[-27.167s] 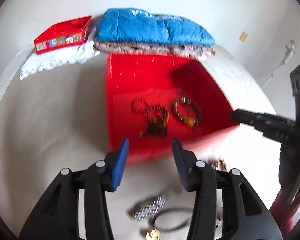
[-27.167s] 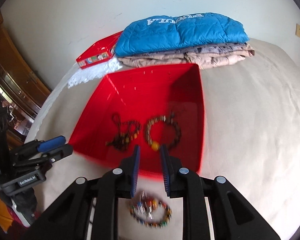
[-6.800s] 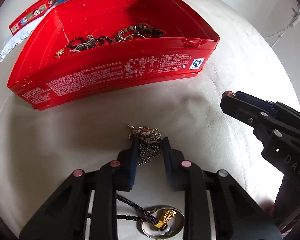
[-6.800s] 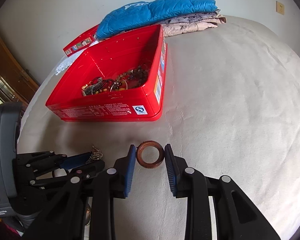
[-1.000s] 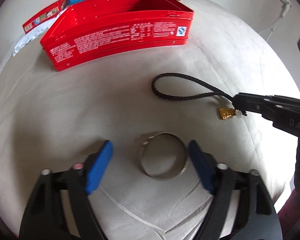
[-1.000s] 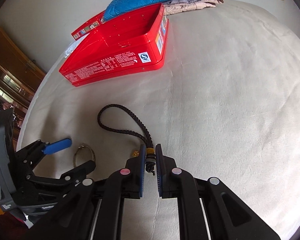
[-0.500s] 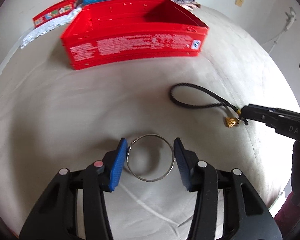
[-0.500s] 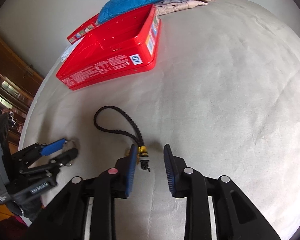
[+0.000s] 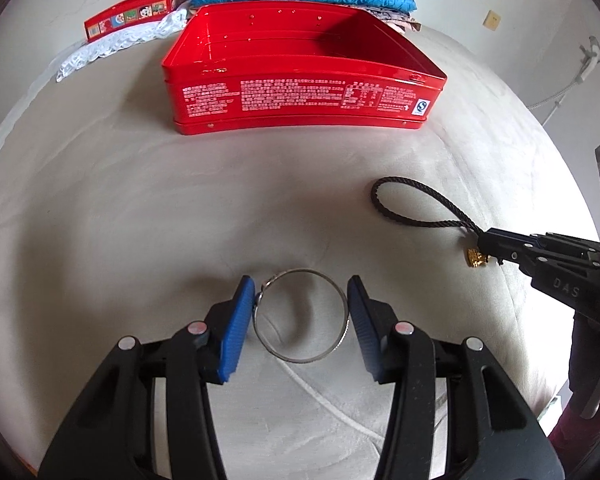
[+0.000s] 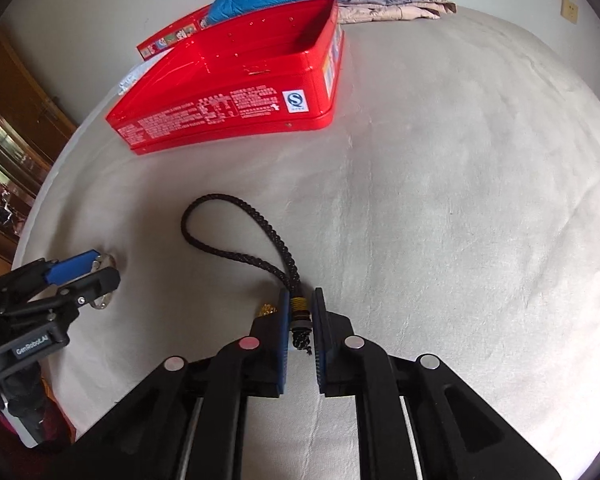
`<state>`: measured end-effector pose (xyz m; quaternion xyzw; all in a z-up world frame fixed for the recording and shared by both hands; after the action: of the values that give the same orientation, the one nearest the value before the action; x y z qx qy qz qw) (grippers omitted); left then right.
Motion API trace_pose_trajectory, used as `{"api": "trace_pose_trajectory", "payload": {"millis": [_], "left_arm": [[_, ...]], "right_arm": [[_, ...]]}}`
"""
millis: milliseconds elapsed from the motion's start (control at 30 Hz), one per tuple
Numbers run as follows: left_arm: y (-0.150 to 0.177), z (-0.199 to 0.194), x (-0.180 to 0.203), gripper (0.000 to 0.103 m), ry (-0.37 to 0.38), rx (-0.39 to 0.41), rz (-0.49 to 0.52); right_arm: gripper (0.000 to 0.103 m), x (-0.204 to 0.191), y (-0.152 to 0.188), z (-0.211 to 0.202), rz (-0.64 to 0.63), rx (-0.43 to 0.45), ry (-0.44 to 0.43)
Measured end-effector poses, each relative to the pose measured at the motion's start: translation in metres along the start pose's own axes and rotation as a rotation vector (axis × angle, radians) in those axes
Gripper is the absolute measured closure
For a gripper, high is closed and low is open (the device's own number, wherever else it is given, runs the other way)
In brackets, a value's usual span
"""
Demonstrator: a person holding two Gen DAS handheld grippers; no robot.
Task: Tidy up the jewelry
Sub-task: 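Lift the keychain with the right gripper while the left grasps the silver bangle, then lower the bangle with the left gripper into the red tin while the right drops the keychain there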
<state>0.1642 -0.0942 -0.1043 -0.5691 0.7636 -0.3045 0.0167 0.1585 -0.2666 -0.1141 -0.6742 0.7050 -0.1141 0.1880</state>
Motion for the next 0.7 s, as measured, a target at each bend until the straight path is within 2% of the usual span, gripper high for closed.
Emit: {"api": "trace_pose_trajectory", "payload": {"millis": [233, 467, 700], "left_arm": [[-0.011, -0.013, -0.015, 0.056, 0.016, 0.026, -0.022], [-0.033, -0.039, -0.023, 0.056, 0.029, 0.078, -0.021], [-0.069, -0.064, -0.021, 0.056, 0.009, 0.145, 0.011]], "right_arm": [[0.093, -0.015, -0.015, -0.031, 0.015, 0.065, -0.092], [0.093, -0.027, -0.041, -0.060, 0.008, 0.135, -0.121], [0.093, -0.036, -0.084, -0.087, 0.015, 0.214, -0.154]]}}
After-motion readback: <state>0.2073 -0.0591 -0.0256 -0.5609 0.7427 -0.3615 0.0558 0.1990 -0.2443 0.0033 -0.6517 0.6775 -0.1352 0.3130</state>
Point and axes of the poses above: each gripper's, at about its wrist camera, not at the fingertips, and z roughly the way its jaws point, x to its right, y to its underside, the point moved 8 cm from there along z, roughly the way its jaws point, and after that the axes turned 12 degrees about y, right-handed, at the moved point
